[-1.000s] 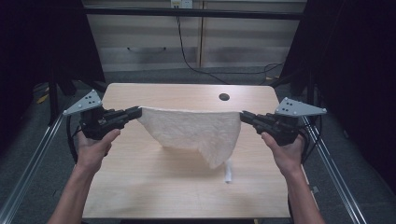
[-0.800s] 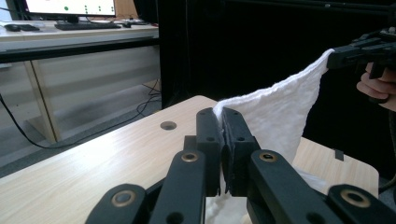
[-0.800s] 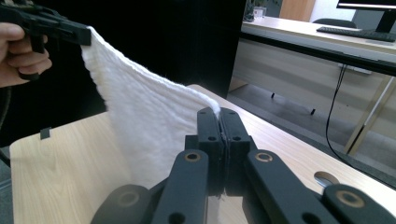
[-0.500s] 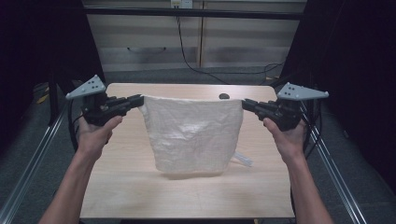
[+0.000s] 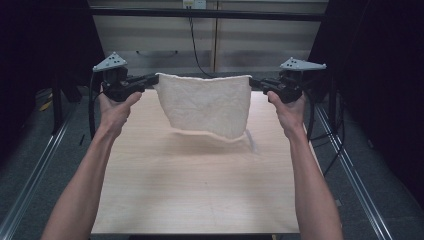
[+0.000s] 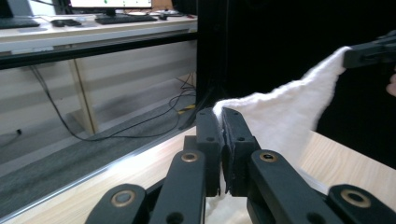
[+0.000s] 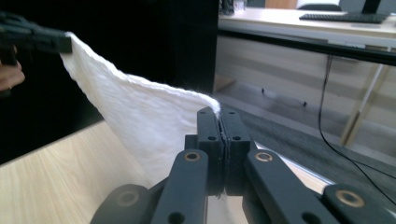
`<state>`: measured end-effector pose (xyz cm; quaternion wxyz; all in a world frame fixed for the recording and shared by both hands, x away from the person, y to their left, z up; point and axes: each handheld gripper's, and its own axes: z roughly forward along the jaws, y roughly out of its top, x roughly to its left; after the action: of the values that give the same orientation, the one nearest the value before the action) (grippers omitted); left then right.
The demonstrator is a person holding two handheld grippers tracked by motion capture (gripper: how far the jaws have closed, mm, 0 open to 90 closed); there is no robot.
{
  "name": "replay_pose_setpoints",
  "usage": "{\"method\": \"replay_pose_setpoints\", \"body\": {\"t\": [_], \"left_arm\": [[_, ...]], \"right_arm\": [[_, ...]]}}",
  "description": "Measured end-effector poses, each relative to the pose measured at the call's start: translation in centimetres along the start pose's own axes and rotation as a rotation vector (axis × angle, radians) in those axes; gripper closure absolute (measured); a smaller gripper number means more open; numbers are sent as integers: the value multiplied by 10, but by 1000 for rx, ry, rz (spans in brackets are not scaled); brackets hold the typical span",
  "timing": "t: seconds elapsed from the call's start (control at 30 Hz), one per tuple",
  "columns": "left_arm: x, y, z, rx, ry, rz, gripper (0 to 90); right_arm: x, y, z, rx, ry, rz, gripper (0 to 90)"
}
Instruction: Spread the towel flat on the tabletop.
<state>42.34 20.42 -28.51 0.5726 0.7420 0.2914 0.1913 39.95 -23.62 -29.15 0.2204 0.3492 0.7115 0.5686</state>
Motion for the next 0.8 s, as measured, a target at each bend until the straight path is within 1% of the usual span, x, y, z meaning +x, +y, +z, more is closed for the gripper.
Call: {"method": "replay_pose_setpoints", "body": {"t": [0.03,0.07,0.13,0.17,0.2,0.27,0.3,0.37,0.43,0.53,0.57,0.6,0.63,0.67,0.73,0.8], "left_arm": [[-2,-4,-2,10,-6,21,868],[-4,-9,-3,13,-7,28,867],[-9,-23,-8,8,-27,33,867],[-12,-32,-10,8,-27,37,867],[-15,-40,-12,18,-36,45,867],[-20,-57,-17,20,-43,34,867],[-23,-64,-18,31,-43,38,867],[-30,-78,-21,39,-62,46,867],[-37,-88,-24,50,-78,60,866],[-47,-104,-30,48,-102,55,865],[-50,-110,-31,51,-112,44,865],[-53,-116,-33,62,-113,46,865],[-55,-122,-34,65,-116,33,865],[-57,-129,-36,71,-126,28,865],[-62,-141,-38,86,-135,15,864],[-66,-152,-40,109,-151,9,864]], "right_arm": [[1,-2,1,-5,6,-1,890],[5,-6,1,2,24,-13,890],[13,-19,1,36,46,-37,890],[16,-27,1,53,57,-42,890],[19,-36,-1,69,64,-41,890],[21,-54,-5,88,70,-30,890],[21,-63,-8,92,73,-17,890],[21,-80,-14,101,75,5,890],[23,-93,-21,102,85,17,890],[30,-109,-31,107,102,19,890],[36,-120,-36,112,114,19,890],[36,-120,-36,112,114,19,890],[40,-126,-39,121,122,21,890],[44,-132,-41,127,126,19,890],[50,-144,-46,132,136,28,889],[56,-155,-51,148,145,30,888]]}}
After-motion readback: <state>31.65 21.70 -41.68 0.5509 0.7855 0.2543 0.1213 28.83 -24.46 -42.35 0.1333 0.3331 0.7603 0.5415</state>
